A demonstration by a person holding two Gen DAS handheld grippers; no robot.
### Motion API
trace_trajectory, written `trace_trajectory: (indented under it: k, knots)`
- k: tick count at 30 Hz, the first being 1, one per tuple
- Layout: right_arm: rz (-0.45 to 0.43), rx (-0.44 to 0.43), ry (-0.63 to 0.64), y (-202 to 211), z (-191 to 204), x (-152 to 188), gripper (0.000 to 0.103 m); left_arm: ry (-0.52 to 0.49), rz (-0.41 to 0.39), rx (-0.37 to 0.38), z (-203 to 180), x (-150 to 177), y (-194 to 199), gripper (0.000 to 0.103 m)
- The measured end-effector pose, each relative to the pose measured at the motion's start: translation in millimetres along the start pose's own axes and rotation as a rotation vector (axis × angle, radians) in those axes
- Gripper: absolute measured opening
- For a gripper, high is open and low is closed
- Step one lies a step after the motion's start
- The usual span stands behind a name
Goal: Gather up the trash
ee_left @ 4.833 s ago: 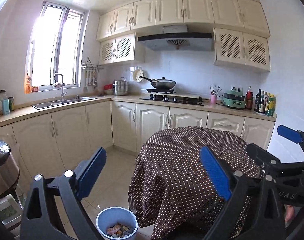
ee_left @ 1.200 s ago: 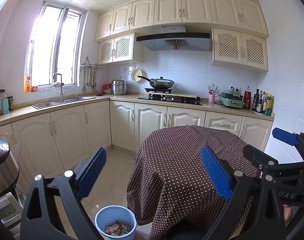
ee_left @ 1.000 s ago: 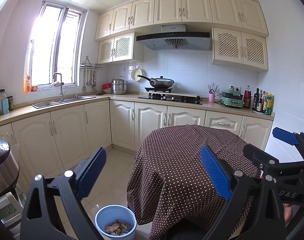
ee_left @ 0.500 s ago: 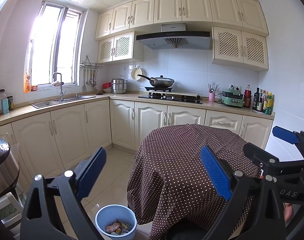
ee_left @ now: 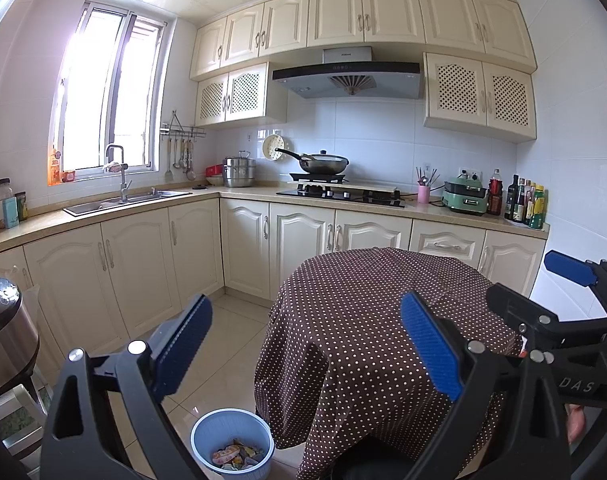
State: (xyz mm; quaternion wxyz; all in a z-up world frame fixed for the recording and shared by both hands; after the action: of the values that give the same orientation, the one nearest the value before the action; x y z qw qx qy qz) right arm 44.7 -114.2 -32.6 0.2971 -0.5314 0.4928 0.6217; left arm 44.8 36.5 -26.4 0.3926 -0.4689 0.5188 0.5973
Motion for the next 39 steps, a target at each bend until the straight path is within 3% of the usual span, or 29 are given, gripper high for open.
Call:
trace_trajectory:
  k: [31,39]
  knots:
    - [0.011,-0.004,-0.009,-4,-4,1,0.096,-0.006,0.015,0.001,7,-1,-3,0.093]
    - [0.024,-0.018,-0.025,-25,-14,1,0.096,-0.013,0.042,-0.018,9,-4,-24,0.094]
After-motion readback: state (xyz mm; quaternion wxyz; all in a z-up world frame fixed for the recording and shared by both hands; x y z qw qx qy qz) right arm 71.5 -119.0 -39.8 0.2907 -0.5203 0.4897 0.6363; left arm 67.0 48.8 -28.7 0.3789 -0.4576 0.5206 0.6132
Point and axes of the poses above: each gripper's, at about its wrist camera, not at the fingertips, and y roughly against the way its jaws point, z to its left, x to its underside, the point moved 1 cm from there along -y, roughly the way its jaws point, and after that the axes turned 12 degrees about -x, right-handed, at the moved point
